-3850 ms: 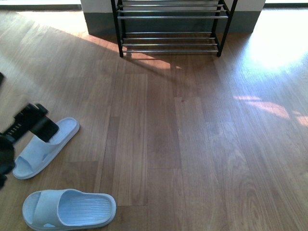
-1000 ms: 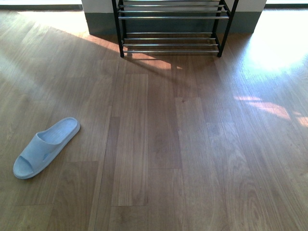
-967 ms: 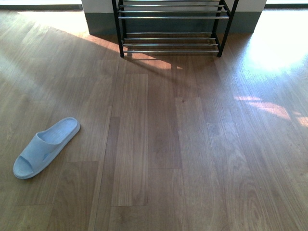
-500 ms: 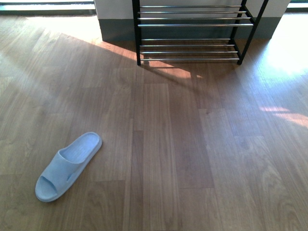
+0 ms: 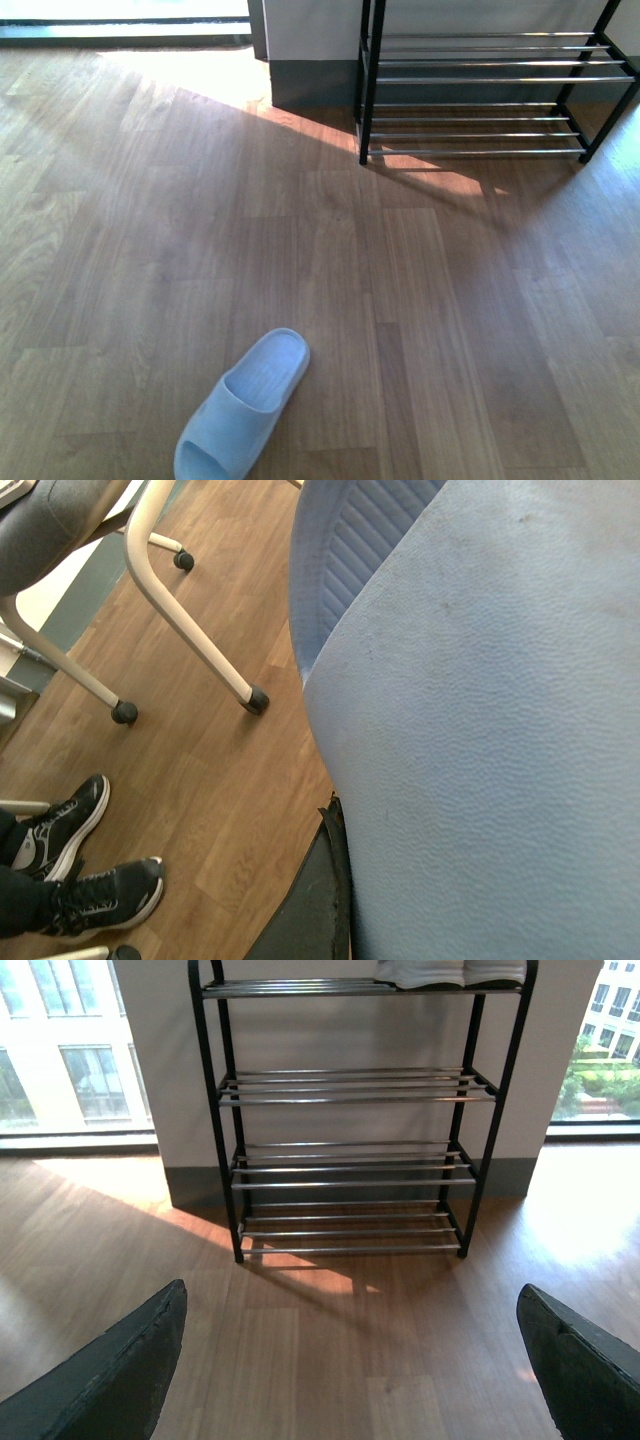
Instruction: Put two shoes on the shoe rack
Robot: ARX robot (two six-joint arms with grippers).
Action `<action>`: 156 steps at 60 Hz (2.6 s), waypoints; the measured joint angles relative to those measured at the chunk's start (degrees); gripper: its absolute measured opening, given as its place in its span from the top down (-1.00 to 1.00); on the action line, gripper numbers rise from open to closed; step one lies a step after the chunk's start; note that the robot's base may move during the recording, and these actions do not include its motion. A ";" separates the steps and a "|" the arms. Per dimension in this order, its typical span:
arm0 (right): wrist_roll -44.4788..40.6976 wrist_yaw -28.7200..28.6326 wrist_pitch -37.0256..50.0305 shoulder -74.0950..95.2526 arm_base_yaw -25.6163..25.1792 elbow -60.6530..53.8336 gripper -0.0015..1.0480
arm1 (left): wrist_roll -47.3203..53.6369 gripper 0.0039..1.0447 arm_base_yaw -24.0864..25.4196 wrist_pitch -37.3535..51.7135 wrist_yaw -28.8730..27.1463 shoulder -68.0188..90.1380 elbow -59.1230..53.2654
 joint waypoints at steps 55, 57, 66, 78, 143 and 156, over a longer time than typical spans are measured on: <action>0.00 0.15 0.00 0.04 0.00 0.00 -0.82 | 0.00 0.97 -0.02 0.00 0.02 0.00 0.00; 0.00 0.15 0.00 0.04 0.00 0.00 -0.82 | 0.00 0.97 -0.04 0.00 0.02 0.00 0.00; 0.00 -0.24 0.02 0.04 0.00 0.00 -0.82 | 0.00 0.97 0.11 0.00 -0.13 0.00 0.00; -6.03 -10.64 -2.69 5.95 -2.10 1.66 -0.82 | 0.00 0.97 0.09 0.00 -0.11 0.00 0.00; -46.45 -18.34 51.80 156.74 18.60 37.70 -0.82 | 0.00 0.97 0.07 0.00 -0.07 -0.02 0.00; -49.66 -18.08 48.09 160.15 16.20 43.04 -0.82 | 0.00 0.97 0.07 0.00 -0.07 -0.02 0.00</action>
